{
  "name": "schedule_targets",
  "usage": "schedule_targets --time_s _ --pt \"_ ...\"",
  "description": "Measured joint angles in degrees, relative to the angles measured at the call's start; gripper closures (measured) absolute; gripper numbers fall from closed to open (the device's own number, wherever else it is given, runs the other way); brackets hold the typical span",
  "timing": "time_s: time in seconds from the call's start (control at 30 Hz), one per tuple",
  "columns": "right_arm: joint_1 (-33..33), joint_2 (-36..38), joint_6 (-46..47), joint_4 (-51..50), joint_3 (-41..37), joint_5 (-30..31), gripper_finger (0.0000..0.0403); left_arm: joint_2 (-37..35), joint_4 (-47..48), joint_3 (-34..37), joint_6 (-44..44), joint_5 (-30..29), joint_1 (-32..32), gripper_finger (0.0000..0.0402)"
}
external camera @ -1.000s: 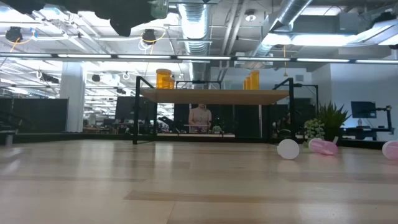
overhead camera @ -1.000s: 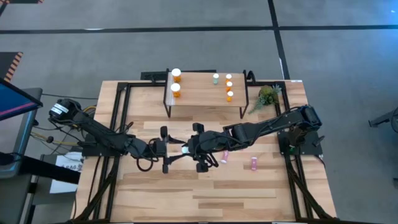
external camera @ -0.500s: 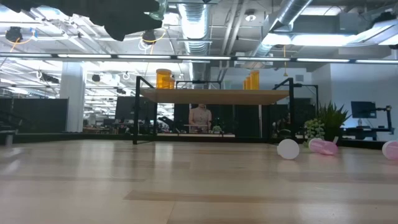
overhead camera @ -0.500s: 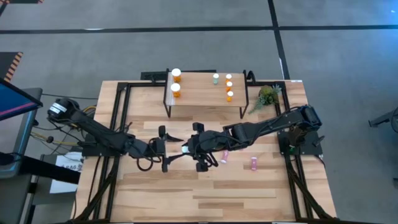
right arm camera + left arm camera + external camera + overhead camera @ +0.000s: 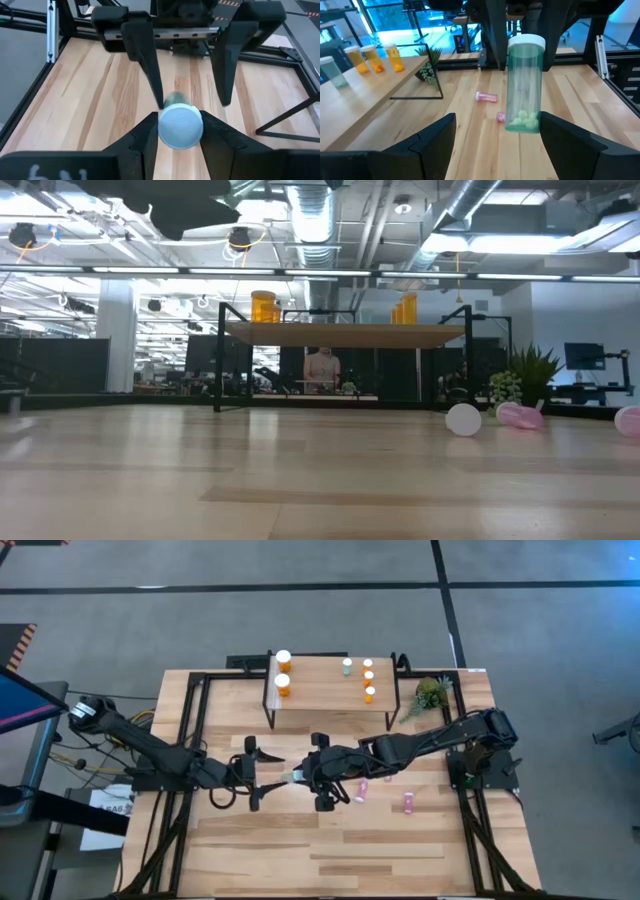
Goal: Pick and place medicine bottles onto shelf by color
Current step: Put the blue pill bottle on the shelf aligned with the blue pill bottle
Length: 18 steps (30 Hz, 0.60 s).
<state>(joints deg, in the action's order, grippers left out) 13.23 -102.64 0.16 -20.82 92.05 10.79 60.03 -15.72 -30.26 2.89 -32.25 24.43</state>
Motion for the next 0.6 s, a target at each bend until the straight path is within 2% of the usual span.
schedule_targets --time_s 0.17,0.6 --pt "-0.5 0.84 0.02 -0.13 -0.07 -0.17 0.0251 -2.09 3.41 -0.01 1.37 0.02 0.0 0.0133" --pt "-2.32 4.29 0.47 -4.88 -0.02 -0.42 0.0251 -2.09 6.12 0.0 2.96 0.75 0.0 0.0133"
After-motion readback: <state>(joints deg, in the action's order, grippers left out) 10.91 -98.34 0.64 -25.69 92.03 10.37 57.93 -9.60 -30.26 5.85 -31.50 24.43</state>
